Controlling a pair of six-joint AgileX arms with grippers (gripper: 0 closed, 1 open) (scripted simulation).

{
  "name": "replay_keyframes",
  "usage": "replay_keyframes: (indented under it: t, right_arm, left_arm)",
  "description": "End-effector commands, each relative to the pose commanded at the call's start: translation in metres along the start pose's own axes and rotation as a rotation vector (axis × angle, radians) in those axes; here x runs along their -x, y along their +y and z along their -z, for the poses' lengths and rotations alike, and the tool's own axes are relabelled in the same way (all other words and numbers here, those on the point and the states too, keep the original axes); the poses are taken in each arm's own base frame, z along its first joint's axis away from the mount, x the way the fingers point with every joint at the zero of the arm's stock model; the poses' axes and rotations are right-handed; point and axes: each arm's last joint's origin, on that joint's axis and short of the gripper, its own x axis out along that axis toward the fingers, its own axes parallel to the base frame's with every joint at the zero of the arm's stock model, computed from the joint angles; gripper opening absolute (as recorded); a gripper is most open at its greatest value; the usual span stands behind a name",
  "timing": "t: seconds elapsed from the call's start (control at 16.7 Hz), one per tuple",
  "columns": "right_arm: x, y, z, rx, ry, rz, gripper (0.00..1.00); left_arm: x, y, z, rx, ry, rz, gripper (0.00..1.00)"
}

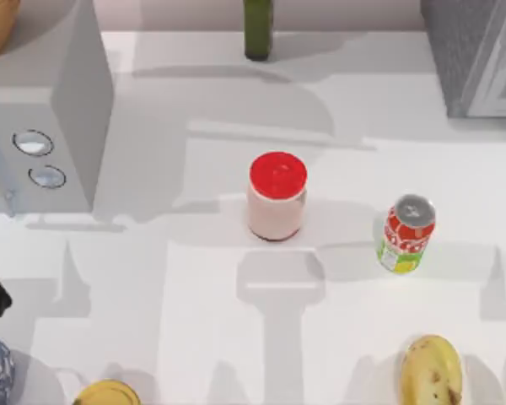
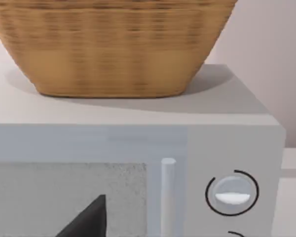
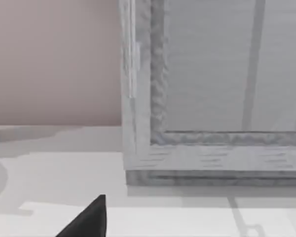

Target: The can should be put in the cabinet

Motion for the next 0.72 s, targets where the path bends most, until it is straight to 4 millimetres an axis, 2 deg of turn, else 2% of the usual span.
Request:
replay_keyframes:
  t: [0.18,0.36,0.54,0.72]
  right_arm:
    - [0.000,0.001,-0.002,-0.001,-0.004,-0.006,1.00]
    - [-0.005,0.009,-0.015,-0.011,-0.035,-0.049,1.00]
    - [-0.016,0.024,-0.035,-0.045,-0.078,-0.111,1.00]
    - [-0.036,0.051,-0.048,-0.093,-0.082,-0.166,1.00]
  left_arm:
    - [0.000,0.000,0.000,0.000,0.000,0.000,1.00]
    - [0.000,0.000,0.000,0.000,0.000,0.000,1.00]
    - [0.000,0.000,0.000,0.000,0.000,0.000,1.00]
    - [0.000,0.000,0.000,0.000,0.000,0.000,1.00]
